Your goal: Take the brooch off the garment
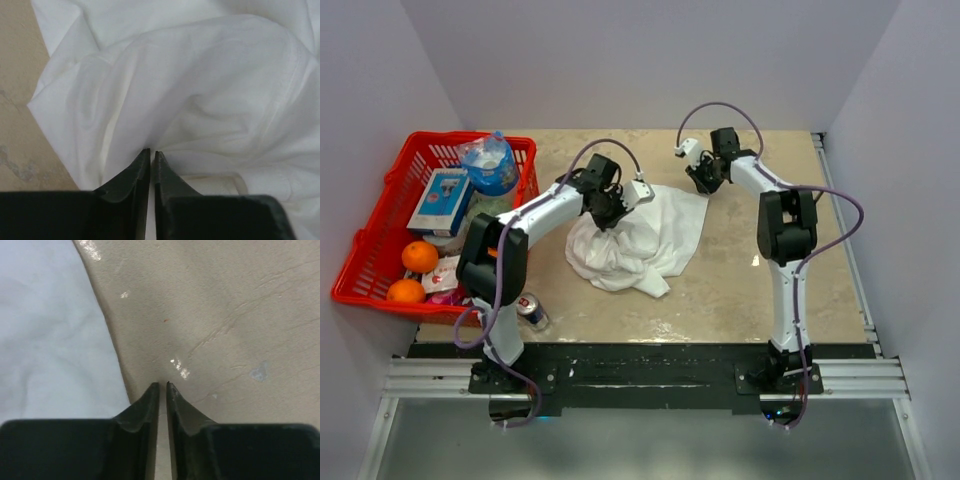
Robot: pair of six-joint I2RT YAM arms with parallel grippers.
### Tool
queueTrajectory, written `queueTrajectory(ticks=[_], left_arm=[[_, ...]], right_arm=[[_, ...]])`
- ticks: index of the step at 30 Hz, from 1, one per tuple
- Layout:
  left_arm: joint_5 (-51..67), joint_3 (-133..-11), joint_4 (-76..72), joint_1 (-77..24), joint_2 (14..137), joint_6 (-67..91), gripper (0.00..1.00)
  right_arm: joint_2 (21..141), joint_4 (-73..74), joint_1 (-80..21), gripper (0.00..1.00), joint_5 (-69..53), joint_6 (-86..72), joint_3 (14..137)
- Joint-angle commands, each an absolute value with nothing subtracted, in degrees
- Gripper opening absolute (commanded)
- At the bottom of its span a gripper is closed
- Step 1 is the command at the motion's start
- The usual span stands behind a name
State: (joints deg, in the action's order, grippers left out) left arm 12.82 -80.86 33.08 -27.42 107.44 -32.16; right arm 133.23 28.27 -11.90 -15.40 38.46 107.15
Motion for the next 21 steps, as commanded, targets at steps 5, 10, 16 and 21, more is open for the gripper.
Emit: queueTrajectory(ticks=[5,10,16,21], left_arm=[[16.4,-91.2,40.7,-25.8,110.9,-34.3,0.00],[16.6,-91.7,39.4,-24.1,107.4,-34.4,0.00],[17.3,-90.3,39.5,-24.0,104.1,-32.3,0.00],[18.3,-92.1,41.2,-24.0,102.4,-29.5,0.00]], right_arm=[[127.4,32.8,-12.0,0.00,-18.2,36.0,107.6],[122.4,32.3,-12.0,0.35,-18.3,32.7,106.8],[125.1,36.4,-12.1,0.52,-18.5,37.3,105.1],[126.3,36.8,-12.1,0.53,-16.3,41.9,103.2]])
